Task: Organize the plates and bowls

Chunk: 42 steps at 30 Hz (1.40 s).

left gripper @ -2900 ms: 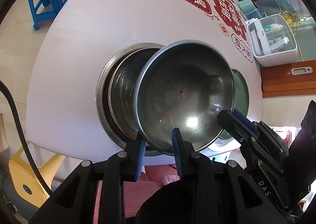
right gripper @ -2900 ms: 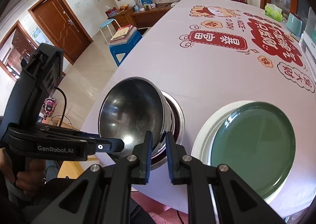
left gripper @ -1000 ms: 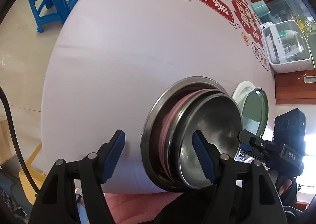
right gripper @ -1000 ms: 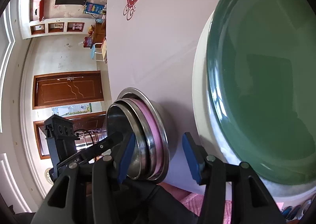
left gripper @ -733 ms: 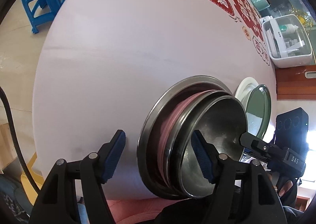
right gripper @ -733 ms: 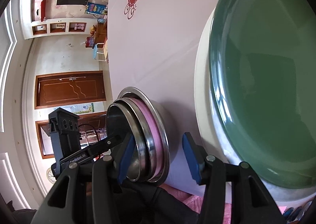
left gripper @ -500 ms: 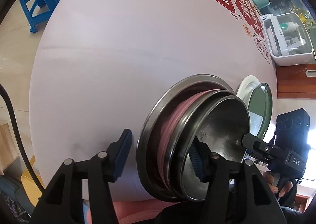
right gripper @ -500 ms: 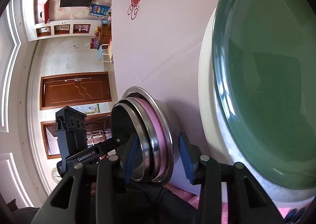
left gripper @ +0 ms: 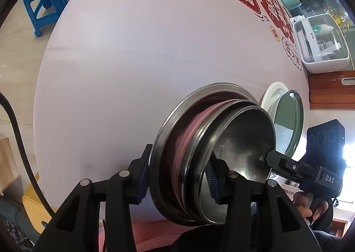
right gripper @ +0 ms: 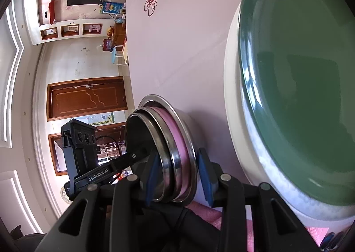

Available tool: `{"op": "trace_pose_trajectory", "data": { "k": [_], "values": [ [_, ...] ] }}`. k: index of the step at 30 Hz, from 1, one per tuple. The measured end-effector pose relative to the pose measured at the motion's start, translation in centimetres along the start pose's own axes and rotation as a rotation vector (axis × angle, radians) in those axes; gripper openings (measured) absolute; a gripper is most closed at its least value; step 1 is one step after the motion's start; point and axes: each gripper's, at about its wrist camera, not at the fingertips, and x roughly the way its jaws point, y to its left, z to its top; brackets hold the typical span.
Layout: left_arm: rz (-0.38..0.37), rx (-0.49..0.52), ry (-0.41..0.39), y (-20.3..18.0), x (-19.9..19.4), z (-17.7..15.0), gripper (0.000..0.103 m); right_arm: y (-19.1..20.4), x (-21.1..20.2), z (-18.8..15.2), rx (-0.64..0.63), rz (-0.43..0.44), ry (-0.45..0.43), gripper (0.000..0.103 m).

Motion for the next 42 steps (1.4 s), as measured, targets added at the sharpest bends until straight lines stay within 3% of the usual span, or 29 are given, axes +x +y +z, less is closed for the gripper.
{"op": "trace_pose_trajectory", "data": {
  "k": [11, 24, 42],
  "values": [
    [0.011, 0.046, -0.037, -2.4, -1.6, -0.8, 0.043, 0.5, -2.1, -0.1, -0.02, 0.022, -0.017, 0.035],
    [-0.026, 0.107, -0.091, -8.2, -3.0, -1.8, 0.044, -0.3, -7.3, -0.5, -0.06, 0.052, -0.08, 0.035],
    [-0.064, 0.171, -0.085, -18.6, 0.7, -1.1, 0.044, -4.4, -16.0, 0.4, -0.052, 0.019, -0.144, 0.035]
  ]
}}
